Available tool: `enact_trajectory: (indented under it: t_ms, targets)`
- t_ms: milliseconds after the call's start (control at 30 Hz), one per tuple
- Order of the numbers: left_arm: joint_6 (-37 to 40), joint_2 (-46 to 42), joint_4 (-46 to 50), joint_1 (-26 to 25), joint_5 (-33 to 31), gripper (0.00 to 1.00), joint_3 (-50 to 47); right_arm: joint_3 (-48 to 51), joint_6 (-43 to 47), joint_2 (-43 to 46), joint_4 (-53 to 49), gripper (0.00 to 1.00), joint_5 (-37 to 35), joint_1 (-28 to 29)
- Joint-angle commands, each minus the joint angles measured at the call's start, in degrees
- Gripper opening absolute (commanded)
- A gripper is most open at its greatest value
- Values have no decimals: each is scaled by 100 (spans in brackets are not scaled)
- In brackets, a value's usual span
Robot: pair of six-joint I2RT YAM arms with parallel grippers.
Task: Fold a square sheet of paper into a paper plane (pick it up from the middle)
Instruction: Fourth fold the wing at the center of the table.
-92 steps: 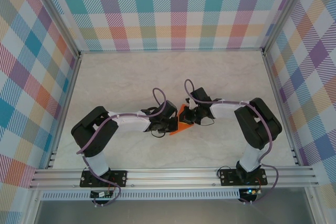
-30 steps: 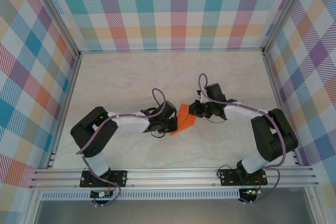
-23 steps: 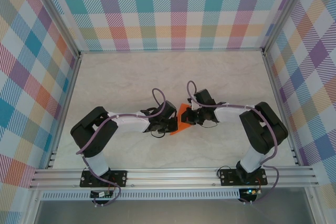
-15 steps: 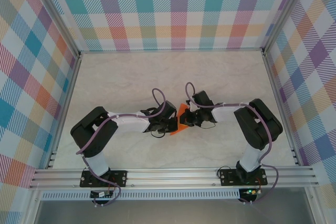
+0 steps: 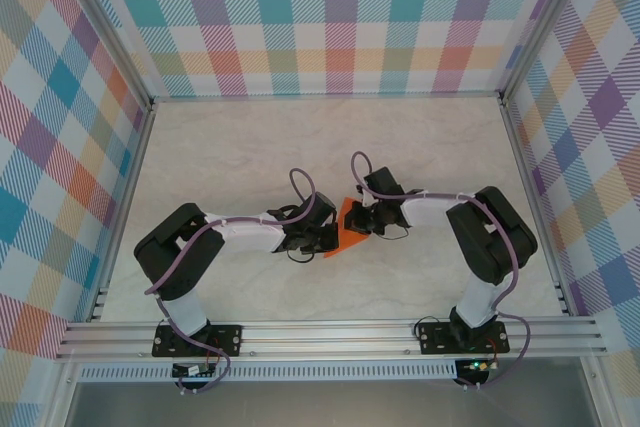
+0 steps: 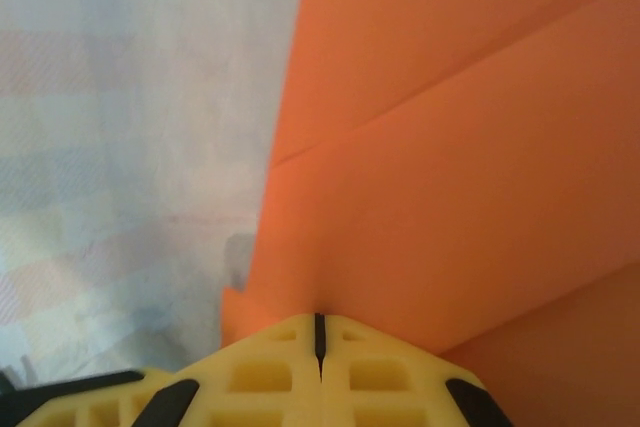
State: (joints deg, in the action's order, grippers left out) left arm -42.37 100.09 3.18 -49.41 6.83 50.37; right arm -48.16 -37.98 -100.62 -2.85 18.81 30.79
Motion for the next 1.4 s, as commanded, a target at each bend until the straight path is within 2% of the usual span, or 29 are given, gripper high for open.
enact_trajectory:
  t_ms: [0,200,333,500,633,833,1067,1367]
  targets:
    - [36,184,877,-43,90,0,-326,-72,278,-113,-241,0,-564,-390]
    - [44,136,868,-47,81,0,-367,-145,339,-354,157,0,-170,-1081]
    - [46,124,851,-43,107,0,-364,-343,267,-412,-15,0,-71,-1497]
    - [40,118,816,-47,130,0,-334,-422,363,72,-353,0,-126,-1561]
    - [35,77,820,-43,132,0,-295,-243,412,614,-470,0,89,-1394]
    - [29,57,851,-42,115,0,-246,142,174,994,-355,0,116,-697]
    - [22,23,854,-44,128,0,-194,5,-15,506,-56,0,491,-254]
    - [30,-190,704,-39,127,0,73,-46,-149,-141,75,0,610,-231]
